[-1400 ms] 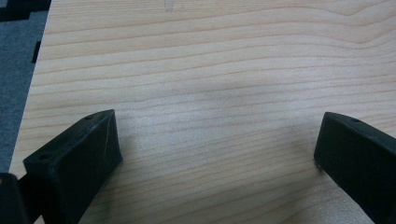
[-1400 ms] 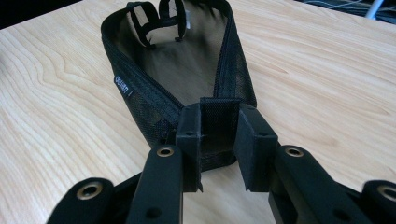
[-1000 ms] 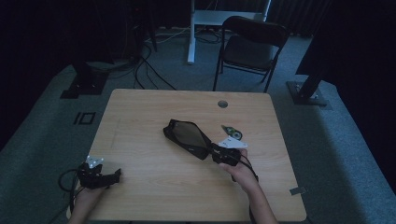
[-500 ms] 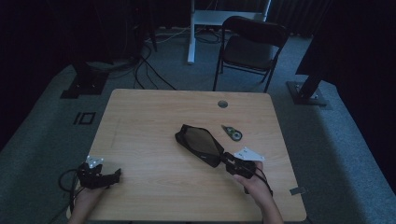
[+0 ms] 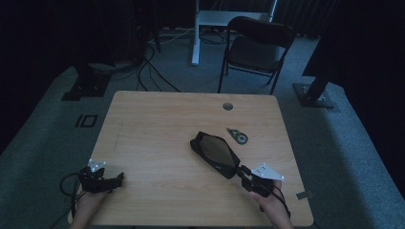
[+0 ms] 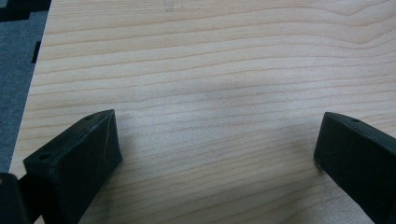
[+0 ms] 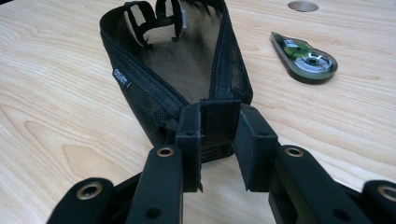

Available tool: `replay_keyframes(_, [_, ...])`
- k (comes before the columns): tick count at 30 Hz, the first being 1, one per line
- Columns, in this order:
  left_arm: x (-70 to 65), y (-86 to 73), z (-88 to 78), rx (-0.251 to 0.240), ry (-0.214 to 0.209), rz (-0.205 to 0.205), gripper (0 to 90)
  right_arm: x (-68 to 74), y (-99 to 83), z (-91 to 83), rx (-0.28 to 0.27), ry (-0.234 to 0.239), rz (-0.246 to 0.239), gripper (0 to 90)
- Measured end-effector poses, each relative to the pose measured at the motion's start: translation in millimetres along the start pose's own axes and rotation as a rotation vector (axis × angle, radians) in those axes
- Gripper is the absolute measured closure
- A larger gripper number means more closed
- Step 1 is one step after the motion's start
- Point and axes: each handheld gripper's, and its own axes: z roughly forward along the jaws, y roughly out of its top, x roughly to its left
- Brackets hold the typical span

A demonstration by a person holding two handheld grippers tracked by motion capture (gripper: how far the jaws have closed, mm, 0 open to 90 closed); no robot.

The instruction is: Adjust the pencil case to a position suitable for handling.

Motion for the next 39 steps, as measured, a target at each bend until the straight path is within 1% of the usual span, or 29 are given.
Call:
replay_keyframes(6, [0.0, 0.0, 0.0, 0.000, 0.000, 0.000, 0.5, 1.6, -8.2, -9.8, -0.003, -0.011, 0.012, 72.3])
replay_keyframes(8, [0.0, 0.0, 0.0, 0.000, 0.000, 0.000, 0.5, 3.0, -10.5, -12.8, -0.004, -0.006, 0.016, 72.2])
replay_keyframes(11, [0.0, 0.0, 0.0, 0.000, 0.000, 0.000, 0.5, 6.6, -12.5, -17.3, -0.002, 0.002, 0.008, 72.2])
replay_keyframes(16, [0.0, 0.0, 0.0, 0.000, 0.000, 0.000, 0.6, 14.9, -14.7, -24.1, 0.002, 0.005, 0.004, 72.1])
replay_keyframes(18, [0.0, 0.0, 0.0, 0.000, 0.000, 0.000, 0.5, 20.5, -15.0, -27.3, -0.002, 0.023, 0.012, 72.1])
replay_keyframes(21, [0.0, 0.0, 0.0, 0.000, 0.000, 0.000, 0.5, 25.5, -14.9, -28.6, -0.004, 0.025, -0.001, 71.7])
replay_keyframes(22, [0.0, 0.0, 0.0, 0.000, 0.000, 0.000, 0.5, 26.2, -14.9, -28.4, -0.004, 0.028, -0.001, 70.2])
replay_keyframes(24, [0.0, 0.0, 0.0, 0.000, 0.000, 0.000, 0.5, 26.2, -14.1, -27.8, 0.001, 0.042, -0.003, 56.9])
replay_keyframes(26, [0.0, 0.0, 0.0, 0.000, 0.000, 0.000, 0.5, 25.5, -12.5, -28.0, -0.001, 0.041, -0.017, 55.2])
replay_keyframes(27, [0.0, 0.0, 0.0, 0.000, 0.000, 0.000, 0.5, 24.8, -11.2, -28.6, -0.008, 0.039, -0.014, 52.1])
replay_keyframes(29, [0.0, 0.0, 0.0, 0.000, 0.000, 0.000, 0.5, 23.7, -8.0, -30.3, -0.016, 0.046, -0.011, 49.8])
replay_keyframes(30, [0.0, 0.0, 0.0, 0.000, 0.000, 0.000, 0.5, 23.1, -5.5, -31.7, -0.022, 0.053, -0.002, 44.7])
replay_keyframes(32, [0.0, 0.0, 0.0, 0.000, 0.000, 0.000, 0.5, 21.3, -1.2, -33.6, -0.032, 0.073, 0.010, 40.3])
replay_keyframes(33, [0.0, 0.0, 0.0, 0.000, 0.000, 0.000, 0.5, 20.1, 1.3, -34.5, -0.037, 0.072, 0.002, 38.9])
replay_keyframes(35, [0.0, 0.0, 0.0, 0.000, 0.000, 0.000, 0.5, 16.6, 6.8, -35.6, -0.052, 0.073, 0.009, 36.0])
replay_keyframes(36, [0.0, 0.0, 0.0, 0.000, 0.000, 0.000, 0.5, 14.0, 10.3, -35.9, -0.057, 0.077, 0.004, 34.1])
replay_keyframes(38, [0.0, 0.0, 0.0, 0.000, 0.000, 0.000, 0.5, 10.3, 15.5, -36.3, -0.066, 0.073, -0.001, 30.3])
replay_keyframes(39, [0.0, 0.0, 0.0, 0.000, 0.000, 0.000, 0.5, 7.7, 18.4, -36.6, -0.071, 0.077, 0.004, 29.0])
